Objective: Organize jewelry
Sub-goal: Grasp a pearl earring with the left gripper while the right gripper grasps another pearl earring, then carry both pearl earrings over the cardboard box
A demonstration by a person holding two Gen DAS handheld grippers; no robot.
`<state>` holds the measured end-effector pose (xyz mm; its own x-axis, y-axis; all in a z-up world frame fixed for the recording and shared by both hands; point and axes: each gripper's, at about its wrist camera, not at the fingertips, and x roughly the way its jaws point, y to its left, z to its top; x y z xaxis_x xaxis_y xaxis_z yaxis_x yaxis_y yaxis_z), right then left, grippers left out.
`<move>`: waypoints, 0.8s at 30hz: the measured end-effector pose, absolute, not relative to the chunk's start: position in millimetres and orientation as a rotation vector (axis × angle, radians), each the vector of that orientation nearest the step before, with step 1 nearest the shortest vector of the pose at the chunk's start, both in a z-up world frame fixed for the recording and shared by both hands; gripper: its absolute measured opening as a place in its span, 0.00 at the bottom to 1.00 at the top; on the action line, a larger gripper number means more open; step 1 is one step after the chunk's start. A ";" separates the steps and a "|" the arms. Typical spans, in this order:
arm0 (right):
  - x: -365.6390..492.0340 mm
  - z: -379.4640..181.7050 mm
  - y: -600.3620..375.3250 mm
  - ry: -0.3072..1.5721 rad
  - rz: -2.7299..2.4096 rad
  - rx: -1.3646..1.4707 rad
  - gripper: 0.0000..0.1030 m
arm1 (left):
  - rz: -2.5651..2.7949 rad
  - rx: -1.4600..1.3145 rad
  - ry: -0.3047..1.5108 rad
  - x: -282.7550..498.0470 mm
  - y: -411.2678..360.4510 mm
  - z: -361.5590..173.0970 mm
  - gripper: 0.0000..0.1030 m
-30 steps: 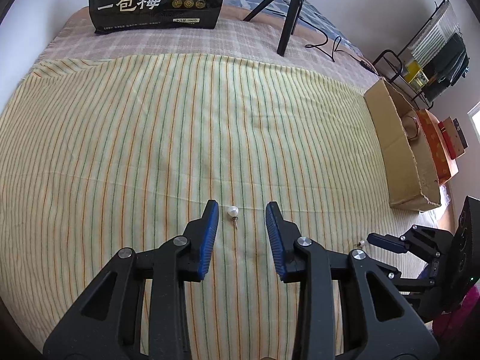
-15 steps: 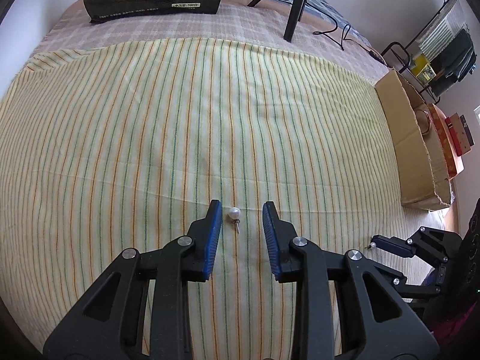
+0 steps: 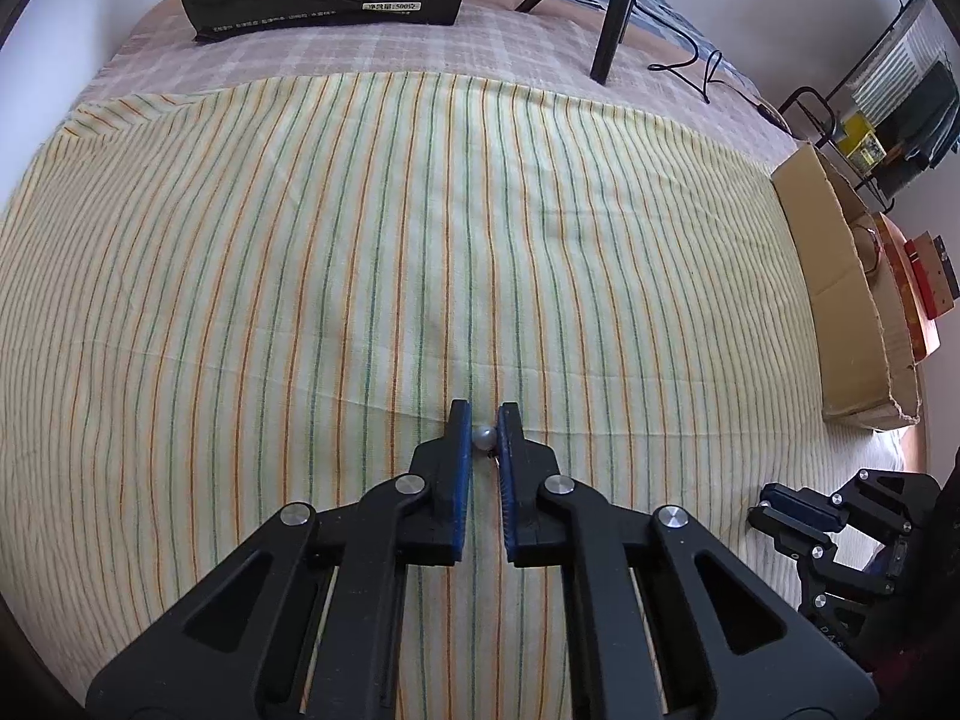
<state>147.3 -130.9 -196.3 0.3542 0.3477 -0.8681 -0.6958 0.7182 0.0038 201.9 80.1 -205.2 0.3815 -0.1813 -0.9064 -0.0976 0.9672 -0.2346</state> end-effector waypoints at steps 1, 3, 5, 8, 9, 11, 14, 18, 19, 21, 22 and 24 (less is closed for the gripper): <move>146.7 -195.7 -131.0 0.996 0.696 -0.402 0.07 | -0.052 -0.270 1.179 201.4 80.6 -204.1 0.07; 146.2 -193.7 -131.7 0.992 0.694 -0.397 0.07 | -0.049 -0.283 1.169 200.4 82.6 -200.3 0.06; 146.2 -190.4 -133.2 0.986 0.692 -0.387 0.07 | -0.051 -0.297 1.154 199.6 84.6 -193.9 0.06; 145.9 -182.0 -135.9 0.968 0.686 -0.371 0.07 | -0.063 -0.315 1.130 198.6 86.4 -183.3 0.06; 145.8 -178.8 -137.3 0.962 0.683 -0.363 0.07 | -0.065 -0.325 1.121 197.7 87.2 -179.5 0.06; 145.3 -172.7 -139.8 0.950 0.680 -0.349 0.07 | -0.072 -0.343 1.106 196.7 86.4 -172.0 0.06; 143.5 -162.7 -143.1 0.930 0.681 -0.334 0.07 | -0.096 -0.350 1.079 194.0 81.9 -158.5 0.06; 142.6 -148.6 -151.6 0.902 0.672 -0.311 0.07 | -0.135 -0.343 1.039 191.0 69.1 -138.6 0.06; 143.0 -144.7 -154.7 0.895 0.667 -0.302 0.07 | -0.145 -0.344 1.030 190.2 65.5 -134.3 0.06; 144.4 -137.4 -159.9 0.880 0.650 -0.290 0.07 | -0.164 -0.342 1.015 189.4 58.8 -126.8 0.06; 145.7 -134.7 -163.5 0.873 0.641 -0.281 0.07 | -0.171 -0.337 1.009 188.7 55.2 -123.6 0.06; 148.1 -128.4 -172.1 0.862 0.627 -0.264 0.07 | -0.189 -0.329 0.997 188.3 46.6 -117.1 0.06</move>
